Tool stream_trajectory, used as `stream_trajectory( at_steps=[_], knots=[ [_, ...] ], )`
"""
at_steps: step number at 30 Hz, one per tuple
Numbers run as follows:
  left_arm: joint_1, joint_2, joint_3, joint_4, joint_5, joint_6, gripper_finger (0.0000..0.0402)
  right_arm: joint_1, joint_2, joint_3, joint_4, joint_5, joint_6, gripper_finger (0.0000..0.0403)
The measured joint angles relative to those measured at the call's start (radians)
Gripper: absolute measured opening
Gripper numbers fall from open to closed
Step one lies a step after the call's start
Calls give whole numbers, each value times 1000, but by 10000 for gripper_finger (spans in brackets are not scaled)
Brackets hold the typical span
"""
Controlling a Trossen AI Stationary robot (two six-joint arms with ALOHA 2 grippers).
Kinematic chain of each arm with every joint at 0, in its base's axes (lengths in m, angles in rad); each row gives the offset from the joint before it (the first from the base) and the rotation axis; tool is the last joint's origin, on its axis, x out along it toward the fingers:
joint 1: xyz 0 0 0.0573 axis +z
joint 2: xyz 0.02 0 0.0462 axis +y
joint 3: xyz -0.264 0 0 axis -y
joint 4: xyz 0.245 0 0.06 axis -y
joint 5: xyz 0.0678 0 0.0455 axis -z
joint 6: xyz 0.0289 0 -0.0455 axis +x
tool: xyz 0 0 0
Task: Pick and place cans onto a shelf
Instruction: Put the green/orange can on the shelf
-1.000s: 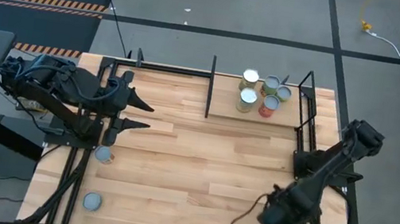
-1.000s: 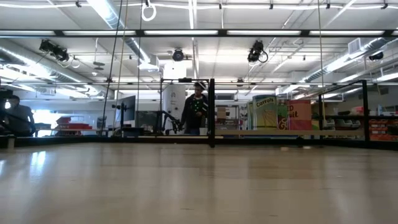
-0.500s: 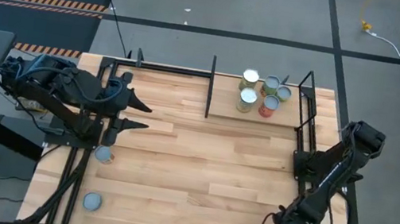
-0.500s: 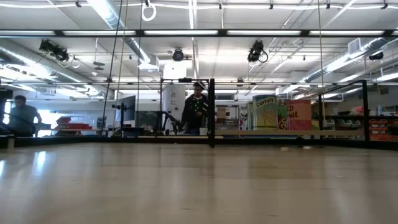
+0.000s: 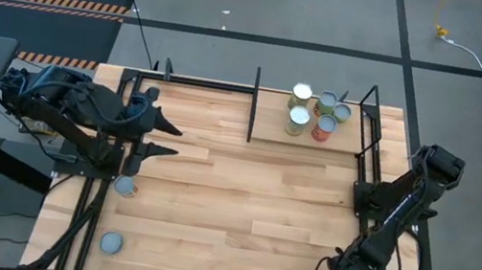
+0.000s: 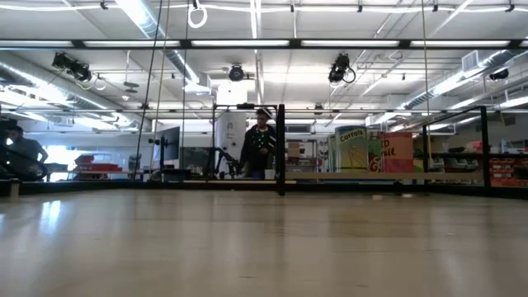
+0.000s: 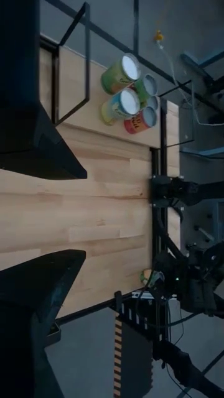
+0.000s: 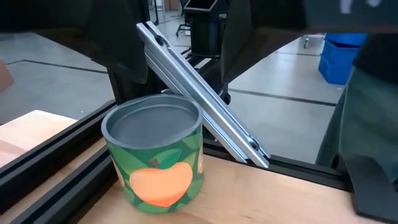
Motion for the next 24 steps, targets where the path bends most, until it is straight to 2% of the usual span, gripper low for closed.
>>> stream_trajectory(
  at_steps=[8,15,24],
  knots=[
    [-1,0,0,-36,6,-30,199,-26,3,-19,11,-3,-6,202],
    [-52,0,0,-36,7,-28,199,-85,7,-21,15,-30,4,201],
    [-110,1,0,-34,5,-39,199,-180,7,-21,142,-135,14,201]
  ],
)
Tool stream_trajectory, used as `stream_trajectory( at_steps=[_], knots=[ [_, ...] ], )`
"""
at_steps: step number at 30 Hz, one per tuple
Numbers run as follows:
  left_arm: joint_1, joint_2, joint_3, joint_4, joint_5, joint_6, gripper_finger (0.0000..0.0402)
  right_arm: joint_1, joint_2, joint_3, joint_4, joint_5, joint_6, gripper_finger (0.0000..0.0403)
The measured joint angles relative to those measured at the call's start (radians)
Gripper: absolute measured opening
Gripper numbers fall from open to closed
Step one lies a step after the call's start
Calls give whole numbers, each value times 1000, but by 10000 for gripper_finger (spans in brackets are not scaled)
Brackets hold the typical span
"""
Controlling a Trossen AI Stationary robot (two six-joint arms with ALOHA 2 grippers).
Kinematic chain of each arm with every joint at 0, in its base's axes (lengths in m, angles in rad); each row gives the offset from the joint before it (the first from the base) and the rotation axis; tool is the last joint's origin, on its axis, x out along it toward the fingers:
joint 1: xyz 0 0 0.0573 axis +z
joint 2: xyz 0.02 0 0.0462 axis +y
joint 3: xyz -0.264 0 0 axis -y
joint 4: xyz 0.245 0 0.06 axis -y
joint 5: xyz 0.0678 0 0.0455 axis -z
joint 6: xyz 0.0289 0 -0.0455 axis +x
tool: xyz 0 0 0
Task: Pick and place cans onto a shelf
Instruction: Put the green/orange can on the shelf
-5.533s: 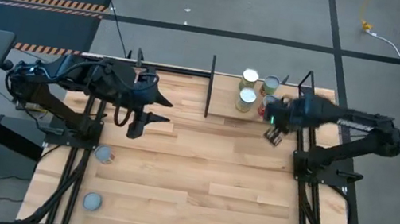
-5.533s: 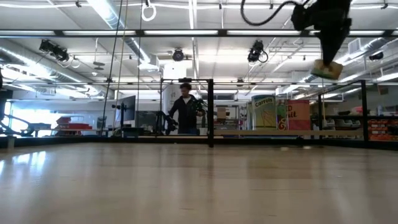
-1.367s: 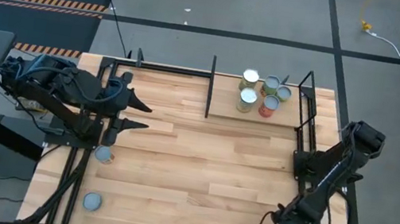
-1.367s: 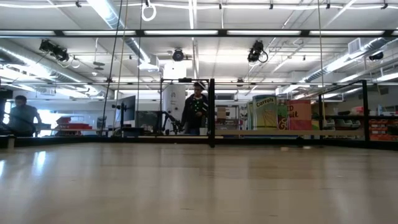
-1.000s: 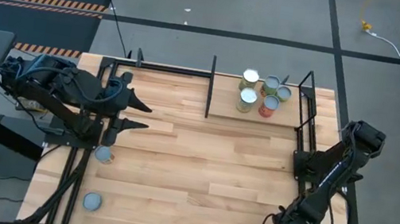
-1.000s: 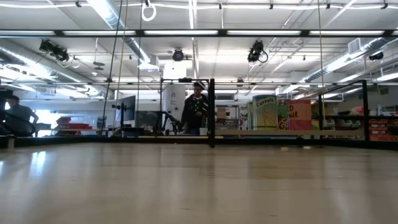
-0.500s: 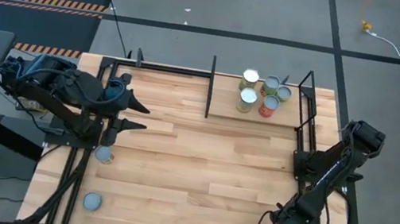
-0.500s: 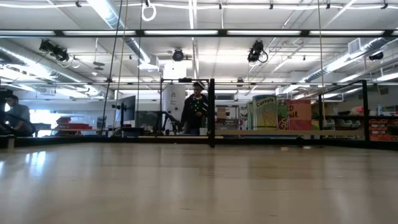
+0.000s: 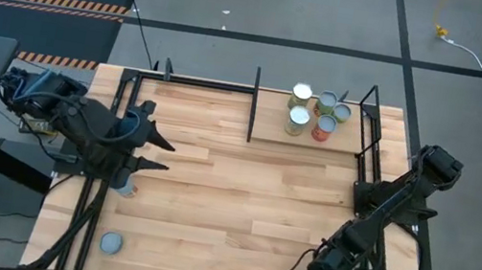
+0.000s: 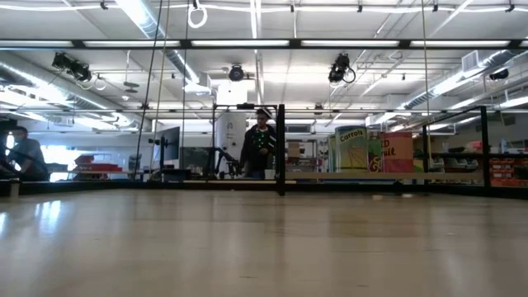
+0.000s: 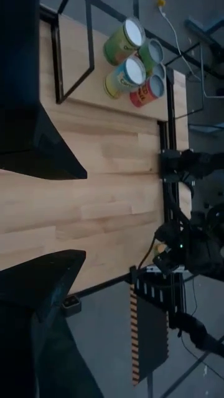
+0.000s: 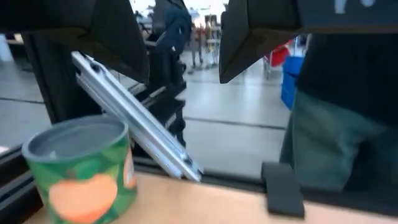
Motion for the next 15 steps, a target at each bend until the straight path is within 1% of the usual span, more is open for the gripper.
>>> stream_trajectory(
  at_steps=[2,3,6,7,12,15],
  knots=[
    [-9,10,0,2,-21,-14,199,1,0,0,2,-42,-5,201],
    [-13,14,0,2,-36,-15,199,3,7,1,-5,-79,-18,201],
    [-40,25,-1,8,-69,-15,199,26,64,2,-6,-202,-51,201],
    [-45,29,-1,12,-80,-11,199,37,89,2,0,-219,-63,201],
    [-81,62,-1,9,-90,-32,199,83,203,34,18,-207,-99,201],
    [-103,81,-1,9,-91,-35,199,103,254,55,29,-162,-113,201]
  ],
)
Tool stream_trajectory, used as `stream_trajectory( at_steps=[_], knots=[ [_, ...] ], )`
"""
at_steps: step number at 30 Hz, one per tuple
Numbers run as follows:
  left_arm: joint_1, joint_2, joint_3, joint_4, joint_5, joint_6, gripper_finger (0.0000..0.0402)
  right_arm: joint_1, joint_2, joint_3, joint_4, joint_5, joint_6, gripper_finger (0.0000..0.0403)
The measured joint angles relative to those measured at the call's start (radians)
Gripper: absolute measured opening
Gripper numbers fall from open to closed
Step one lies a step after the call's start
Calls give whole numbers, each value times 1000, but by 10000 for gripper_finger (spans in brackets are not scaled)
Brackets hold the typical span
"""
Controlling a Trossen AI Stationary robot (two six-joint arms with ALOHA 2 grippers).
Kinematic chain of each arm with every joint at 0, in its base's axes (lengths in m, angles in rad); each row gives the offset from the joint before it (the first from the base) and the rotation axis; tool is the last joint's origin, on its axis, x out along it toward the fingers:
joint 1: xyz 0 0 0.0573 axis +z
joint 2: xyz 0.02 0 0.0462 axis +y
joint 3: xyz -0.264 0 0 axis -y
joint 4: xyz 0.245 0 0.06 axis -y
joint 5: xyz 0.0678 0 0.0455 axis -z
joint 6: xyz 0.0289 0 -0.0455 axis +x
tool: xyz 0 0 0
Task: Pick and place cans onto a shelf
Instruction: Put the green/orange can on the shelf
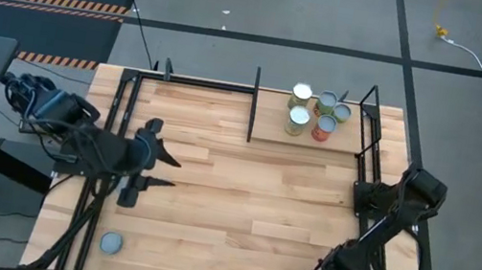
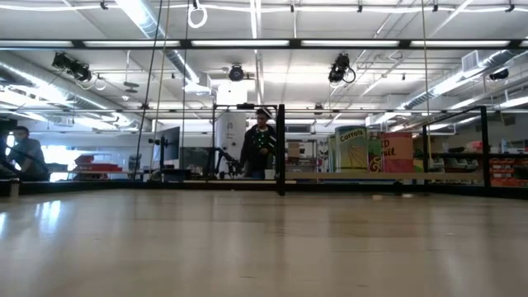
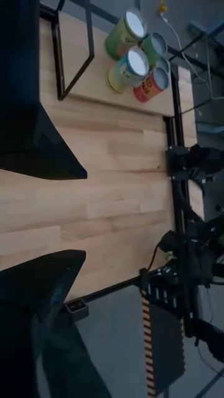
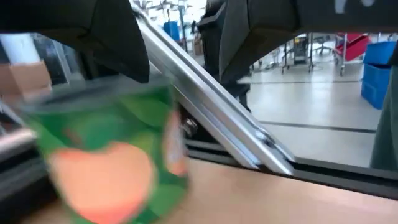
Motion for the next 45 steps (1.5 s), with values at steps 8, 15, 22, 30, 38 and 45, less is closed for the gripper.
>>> stream_trajectory(
  at_steps=[8,15,22,30,38,45],
  knots=[
    [-12,19,0,1,-1,1,199,38,65,43,-20,21,-15,191],
    [-12,18,0,1,0,6,199,43,52,91,-134,107,-46,165],
    [-12,18,0,51,-4,100,199,35,50,95,-169,141,-86,156],
    [-12,18,0,56,-4,127,199,10,9,93,-223,233,-86,155],
    [-12,18,0,43,-70,147,199,-22,8,94,-267,294,-124,136],
    [-12,18,0,42,-147,155,199,-26,8,129,-351,375,-176,45]
  ],
)
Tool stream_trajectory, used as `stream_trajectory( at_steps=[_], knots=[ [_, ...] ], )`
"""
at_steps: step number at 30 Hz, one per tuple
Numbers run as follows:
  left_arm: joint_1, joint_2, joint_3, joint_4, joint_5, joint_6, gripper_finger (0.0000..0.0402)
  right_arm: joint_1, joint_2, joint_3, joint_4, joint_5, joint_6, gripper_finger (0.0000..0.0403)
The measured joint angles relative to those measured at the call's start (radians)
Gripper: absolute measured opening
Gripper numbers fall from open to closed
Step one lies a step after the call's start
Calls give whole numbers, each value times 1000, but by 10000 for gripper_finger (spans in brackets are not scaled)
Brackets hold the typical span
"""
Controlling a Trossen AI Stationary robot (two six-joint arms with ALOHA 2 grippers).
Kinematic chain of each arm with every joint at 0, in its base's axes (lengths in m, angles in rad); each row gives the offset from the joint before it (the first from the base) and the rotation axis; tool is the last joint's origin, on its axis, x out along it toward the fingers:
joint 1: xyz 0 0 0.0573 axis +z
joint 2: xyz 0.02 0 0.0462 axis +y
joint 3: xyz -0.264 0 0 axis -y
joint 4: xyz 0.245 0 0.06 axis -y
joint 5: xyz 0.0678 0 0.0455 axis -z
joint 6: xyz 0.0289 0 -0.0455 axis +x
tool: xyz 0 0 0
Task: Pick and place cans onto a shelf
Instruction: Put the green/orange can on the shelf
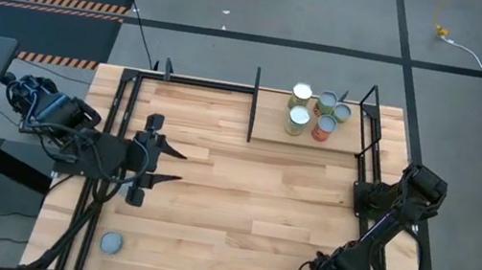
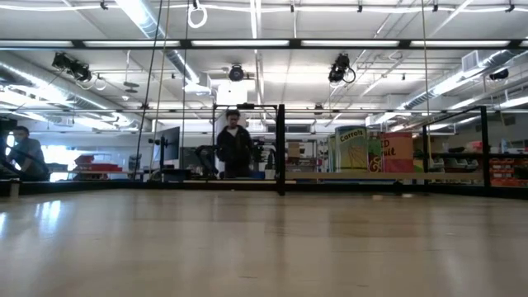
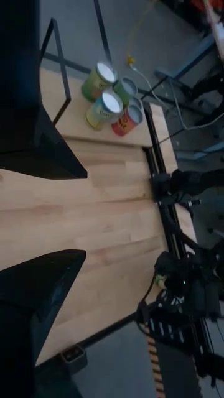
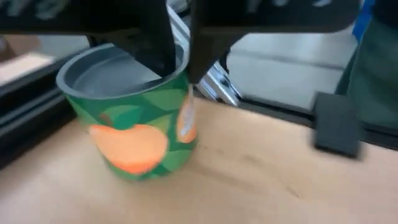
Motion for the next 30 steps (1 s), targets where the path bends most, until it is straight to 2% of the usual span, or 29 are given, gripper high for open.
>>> stream_trajectory(
  at_steps=[3,7,11,16,20,24,30],
  knots=[
    [0,-1,0,-5,-25,-3,199,-4,4,74,-147,103,-68,11],
    [0,-14,0,-29,-32,4,199,-45,14,214,-404,263,-210,14],
    [4,-25,2,-33,-47,38,199,-144,10,352,-558,396,-472,7],
    [8,-40,8,-33,-82,50,199,-337,10,498,-615,562,-922,6],
    [13,-61,59,-57,-81,50,199,-507,9,615,-627,666,-1282,6],
    [33,-75,109,-89,-84,33,199,-678,6,675,-617,738,-1570,6],
    [32,-102,116,-92,-99,23,199,-919,7,732,-623,771,-1960,5]
  ],
)
